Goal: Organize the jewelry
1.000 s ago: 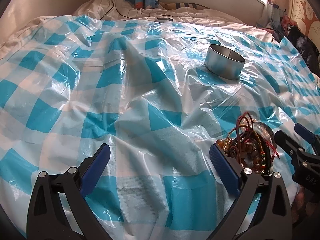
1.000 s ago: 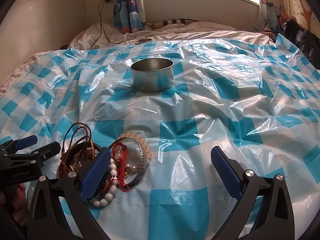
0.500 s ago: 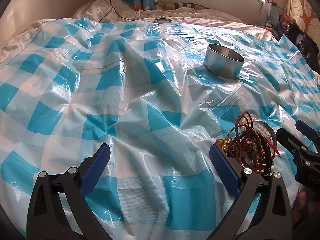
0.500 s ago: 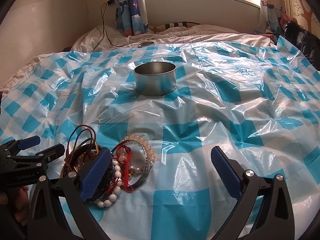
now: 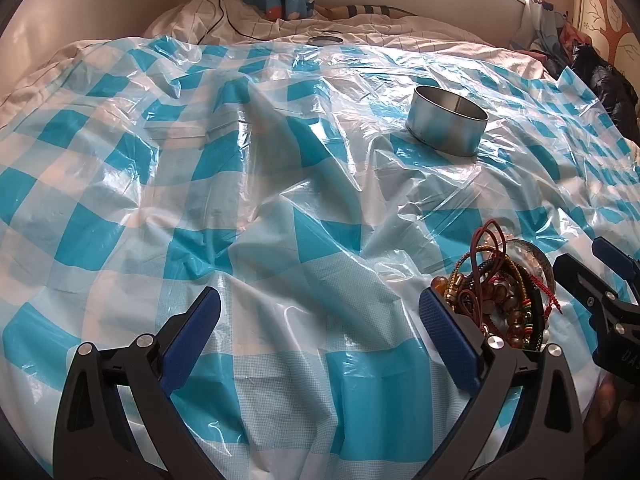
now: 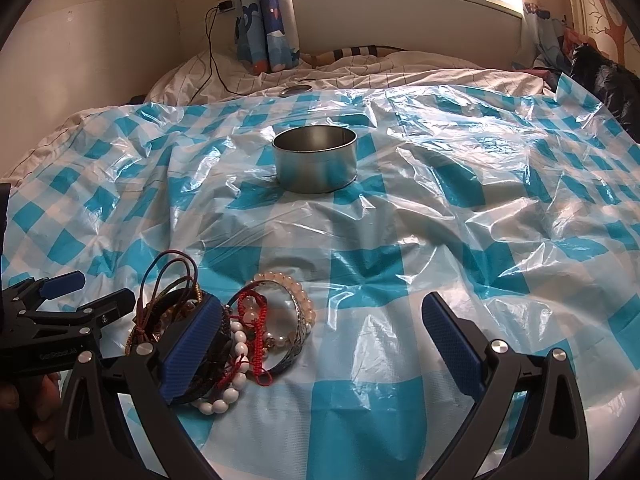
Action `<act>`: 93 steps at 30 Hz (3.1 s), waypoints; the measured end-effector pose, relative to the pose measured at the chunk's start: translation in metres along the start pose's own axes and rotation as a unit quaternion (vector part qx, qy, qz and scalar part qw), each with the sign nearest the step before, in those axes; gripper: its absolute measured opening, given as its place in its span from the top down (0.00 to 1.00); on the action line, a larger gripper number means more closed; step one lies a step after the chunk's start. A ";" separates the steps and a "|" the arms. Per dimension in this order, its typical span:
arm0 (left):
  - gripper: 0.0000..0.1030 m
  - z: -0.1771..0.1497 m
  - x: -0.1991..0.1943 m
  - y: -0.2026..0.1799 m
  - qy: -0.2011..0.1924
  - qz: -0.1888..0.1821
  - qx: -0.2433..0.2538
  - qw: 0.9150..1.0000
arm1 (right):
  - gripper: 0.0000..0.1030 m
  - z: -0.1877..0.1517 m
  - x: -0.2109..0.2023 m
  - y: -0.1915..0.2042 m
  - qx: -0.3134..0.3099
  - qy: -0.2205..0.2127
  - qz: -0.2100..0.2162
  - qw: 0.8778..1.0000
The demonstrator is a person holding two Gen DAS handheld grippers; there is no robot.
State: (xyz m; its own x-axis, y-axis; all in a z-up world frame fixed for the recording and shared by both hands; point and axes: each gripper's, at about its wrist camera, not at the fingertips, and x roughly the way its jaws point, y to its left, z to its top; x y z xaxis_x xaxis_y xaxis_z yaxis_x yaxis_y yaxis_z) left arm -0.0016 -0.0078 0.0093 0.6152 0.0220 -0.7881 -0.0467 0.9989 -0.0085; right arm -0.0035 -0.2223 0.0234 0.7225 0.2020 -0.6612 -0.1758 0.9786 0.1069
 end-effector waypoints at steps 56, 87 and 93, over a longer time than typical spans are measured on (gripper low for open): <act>0.98 0.047 0.000 -0.009 0.017 -0.311 0.041 0.949 | 0.07 0.006 -0.002 0.006 -0.028 0.025 0.070 0.997; 0.99 0.085 0.005 0.069 -0.056 -0.354 -0.054 0.932 | 0.96 0.037 0.058 0.025 -0.066 0.116 0.303 0.944; 0.99 0.084 0.003 0.063 -0.060 -0.359 -0.039 0.931 | 0.96 0.055 0.039 0.006 -0.009 0.072 0.366 0.928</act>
State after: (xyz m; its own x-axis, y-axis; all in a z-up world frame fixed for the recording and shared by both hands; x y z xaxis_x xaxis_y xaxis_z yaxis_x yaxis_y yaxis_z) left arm 0.0636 0.0589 0.0584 0.5932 -0.6404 -0.4878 0.3556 0.7521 -0.5549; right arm 0.0601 -0.2067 0.0388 0.3094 0.8032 -0.5091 -0.5953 0.5810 0.5549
